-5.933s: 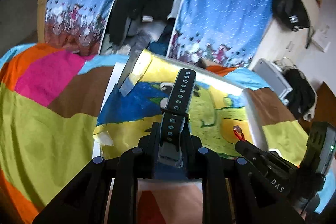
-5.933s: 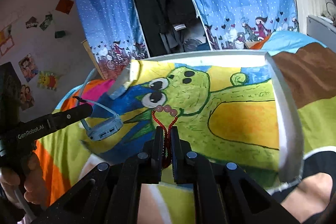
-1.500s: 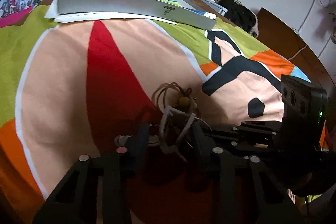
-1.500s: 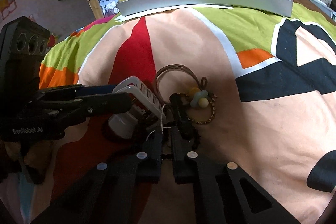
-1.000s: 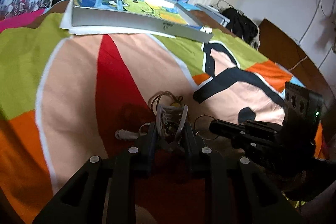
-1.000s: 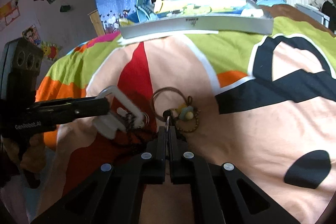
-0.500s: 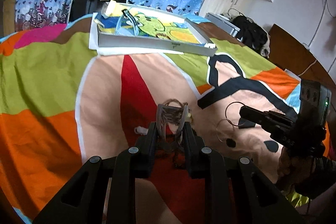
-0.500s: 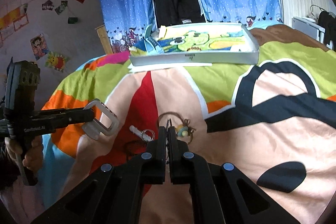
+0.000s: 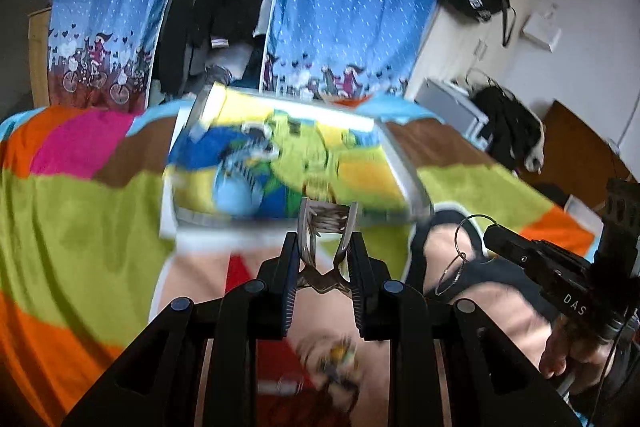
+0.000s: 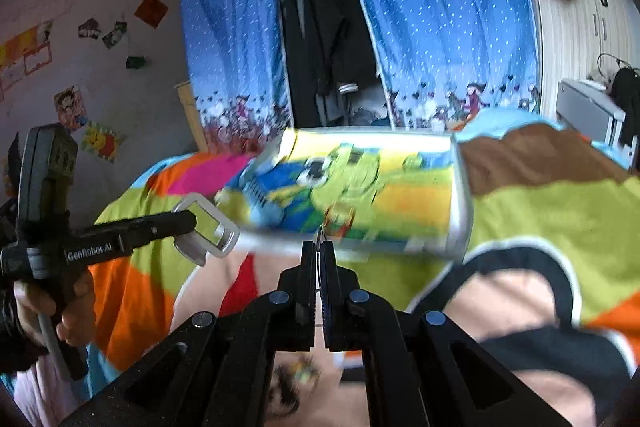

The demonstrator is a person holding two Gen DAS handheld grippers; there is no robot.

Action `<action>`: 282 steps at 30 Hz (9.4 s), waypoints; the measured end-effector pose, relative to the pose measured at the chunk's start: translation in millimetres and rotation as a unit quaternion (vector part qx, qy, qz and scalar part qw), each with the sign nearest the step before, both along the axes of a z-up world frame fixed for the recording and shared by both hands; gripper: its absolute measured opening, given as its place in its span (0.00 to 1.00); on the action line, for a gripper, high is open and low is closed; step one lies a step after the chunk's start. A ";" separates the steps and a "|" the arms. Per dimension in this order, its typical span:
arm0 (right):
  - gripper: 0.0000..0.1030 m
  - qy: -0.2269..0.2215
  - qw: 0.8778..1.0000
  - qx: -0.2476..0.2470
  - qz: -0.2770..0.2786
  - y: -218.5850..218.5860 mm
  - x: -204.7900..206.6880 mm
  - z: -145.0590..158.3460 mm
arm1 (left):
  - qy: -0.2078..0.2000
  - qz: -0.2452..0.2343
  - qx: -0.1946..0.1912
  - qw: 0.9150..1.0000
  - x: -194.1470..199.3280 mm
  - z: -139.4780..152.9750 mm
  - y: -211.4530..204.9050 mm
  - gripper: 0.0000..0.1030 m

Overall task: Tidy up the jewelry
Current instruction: 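Carry the earring with the right tool while the left tool carries the white clip to the tray, then open the right tool over the tray while the left tool releases the white clip there, then move both tools back from the tray to the jewelry pile, then reach the right tool to the black bead necklace while the left tool reaches the white pin, then grasp and lift the black bead necklace with the right tool while the left tool lifts the white pin, then carry the necklace with the right tool while the left tool carries the white pin to the tray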

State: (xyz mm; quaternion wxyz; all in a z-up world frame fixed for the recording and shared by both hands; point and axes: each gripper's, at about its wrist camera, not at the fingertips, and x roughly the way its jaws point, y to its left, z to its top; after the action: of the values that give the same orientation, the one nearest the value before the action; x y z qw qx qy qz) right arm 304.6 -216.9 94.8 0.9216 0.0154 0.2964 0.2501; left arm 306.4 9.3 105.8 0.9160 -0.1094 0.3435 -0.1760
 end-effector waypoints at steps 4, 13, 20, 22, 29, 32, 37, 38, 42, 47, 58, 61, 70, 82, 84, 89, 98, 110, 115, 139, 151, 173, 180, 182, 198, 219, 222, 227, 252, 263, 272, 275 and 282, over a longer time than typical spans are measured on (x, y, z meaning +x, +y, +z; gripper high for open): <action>0.03 0.006 1.000 0.013 -0.010 -0.5 45.7 7.5 | 0.004 0.010 0.003 1.000 46.9 5.6 -11.8 0.19; 0.03 0.041 0.999 0.008 -0.034 0.1 121.5 -34.7 | 0.048 0.026 0.021 0.998 126.8 -35.2 -31.5 0.19; 0.03 0.072 0.996 0.010 -0.052 -11.1 138.7 -73.2 | 0.084 0.026 0.012 0.996 146.1 -66.6 -36.2 0.19; 0.03 0.074 0.996 0.007 -0.055 -12.7 139.9 -76.5 | 0.082 0.029 0.011 0.996 146.8 -69.0 -36.1 0.19; 0.05 0.076 0.995 -0.001 -0.066 -21.9 137.4 -79.7 | 0.086 0.038 0.037 0.995 146.6 -69.4 -39.4 0.21; 0.17 0.079 0.994 0.005 -0.071 -28.1 133.9 -78.8 | 0.090 0.052 0.038 0.994 144.5 -69.0 -38.0 0.41; 0.29 0.074 0.994 0.007 -0.080 -38.1 123.2 -72.0 | 0.061 0.067 0.052 0.995 132.1 -55.0 -38.5 0.64; 0.33 0.070 0.994 0.006 -0.082 -40.3 119.2 -69.1 | 0.056 0.068 0.057 0.994 128.1 -51.0 -39.2 0.65; 0.59 0.044 0.995 0.006 -0.092 -46.0 100.8 -55.2 | 0.027 0.075 0.061 0.995 108.7 -36.9 -39.0 0.70; 0.79 0.020 0.996 0.021 -0.085 -50.9 74.6 -36.0 | -0.032 0.101 0.064 0.992 74.7 -15.6 -33.9 0.93; 1.00 -0.074 0.995 -0.014 -0.062 -33.1 -10.8 14.5 | -0.093 0.106 0.067 0.988 -12.2 15.9 -20.5 0.95; 1.00 -0.087 0.994 -0.014 -0.061 -30.9 -35.2 22.1 | -0.105 0.104 0.071 0.986 -40.0 21.0 -18.0 0.95; 1.00 -0.108 0.993 -0.017 -0.053 -25.7 -96.2 24.9 | -0.122 0.103 0.084 0.984 -115.2 21.2 -10.9 0.96; 1.00 -0.107 0.992 -0.046 -0.038 -10.7 -159.9 -13.5 | -0.093 0.102 0.077 0.987 -172.6 -14.2 10.1 0.96; 1.00 -0.098 0.993 -0.046 -0.040 -8.9 -167.0 -24.5 | -0.090 0.101 0.082 0.987 -179.1 -22.9 13.7 0.96; 1.00 -0.080 0.994 -0.050 -0.047 -2.3 -178.1 -49.5 | -0.078 0.094 0.101 0.987 -191.5 -47.6 19.0 0.96; 1.00 -0.023 0.996 -0.068 -0.053 1.3 -182.5 -96.8 | -0.019 0.062 0.118 0.991 -193.0 -96.8 30.9 0.96; 1.00 0.038 0.995 -0.073 -0.057 2.7 -175.2 -135.2 | 0.054 0.033 0.121 0.991 -173.5 -132.9 37.5 0.96; 1.00 0.053 0.994 -0.076 -0.051 10.2 -170.1 -145.7 | 0.080 0.038 0.113 0.990 -164.1 -143.4 43.3 0.96; 0.99 0.100 0.994 -0.047 -0.017 36.7 -128.1 -169.6 | 0.066 0.016 0.040 0.997 -113.8 -152.9 51.7 0.86; 0.59 0.131 0.989 -0.059 0.028 64.0 -109.3 -182.8 | 0.087 -0.053 0.019 0.995 -82.3 -170.0 33.5 0.38; 0.38 0.171 0.981 -0.093 0.002 74.5 -83.0 -211.5 | 0.167 -0.080 0.020 0.983 -35.6 -200.2 39.9 0.20; 0.38 0.161 0.982 -0.103 -0.003 79.8 -86.9 -212.6 | 0.168 -0.070 0.017 0.983 -37.1 -201.2 42.8 0.11; 0.38 0.159 0.982 -0.103 -0.003 80.4 -87.9 -213.1 | 0.164 -0.069 0.020 0.984 -38.5 -200.7 41.7 0.10; 0.10 0.167 0.984 -0.057 -0.007 64.6 -106.2 -210.6 | 0.161 -0.037 0.021 0.986 -68.1 -186.4 39.1 0.02; 0.09 0.172 0.984 0.027 -0.033 15.6 -173.5 -183.6 | 0.159 0.013 0.023 0.987 -153.0 -159.8 25.4 0.00; 0.09 0.177 0.983 0.033 -0.031 7.4 -184.6 -182.9 | 0.155 0.006 0.016 0.988 -161.3 -155.5 17.9 0.00; 0.09 0.165 0.985 0.021 -0.035 -0.6 -198.5 -176.0 | 0.153 -0.005 0.016 0.988 -168.1 -154.0 6.8 0.00; 0.06 0.026 0.997 -0.068 -0.023 -2.1 -155.6 -85.1 | 0.135 -0.025 0.001 0.991 -167.6 -152.0 0.1 0.00; 0.06 0.004 0.999 -0.043 -0.012 -6.4 -151.7 -46.5 | 0.113 -0.028 -0.001 0.993 -163.8 -138.8 -2.2 0.00; 0.06 -0.032 0.998 -0.048 0.014 6.7 -117.5 8.2 | 0.071 -0.025 -0.009 0.997 -128.1 -94.0 -4.7 0.00; 0.06 -0.039 0.998 -0.045 0.018 11.4 -99.9 21.6 | 0.049 -0.025 -0.010 0.998 -108.1 -72.5 -9.0 0.00; 0.06 -0.057 0.997 -0.046 0.021 16.5 -46.3 60.0 | 0.003 -0.022 -0.017 1.000 -52.6 -22.2 -19.5 0.00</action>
State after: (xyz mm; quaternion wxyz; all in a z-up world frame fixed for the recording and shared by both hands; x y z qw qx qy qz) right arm 258.3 -200.4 154.8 0.9313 -0.0472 0.2550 0.2557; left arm 253.8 -10.2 83.6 0.9087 -0.1174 0.3461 -0.2016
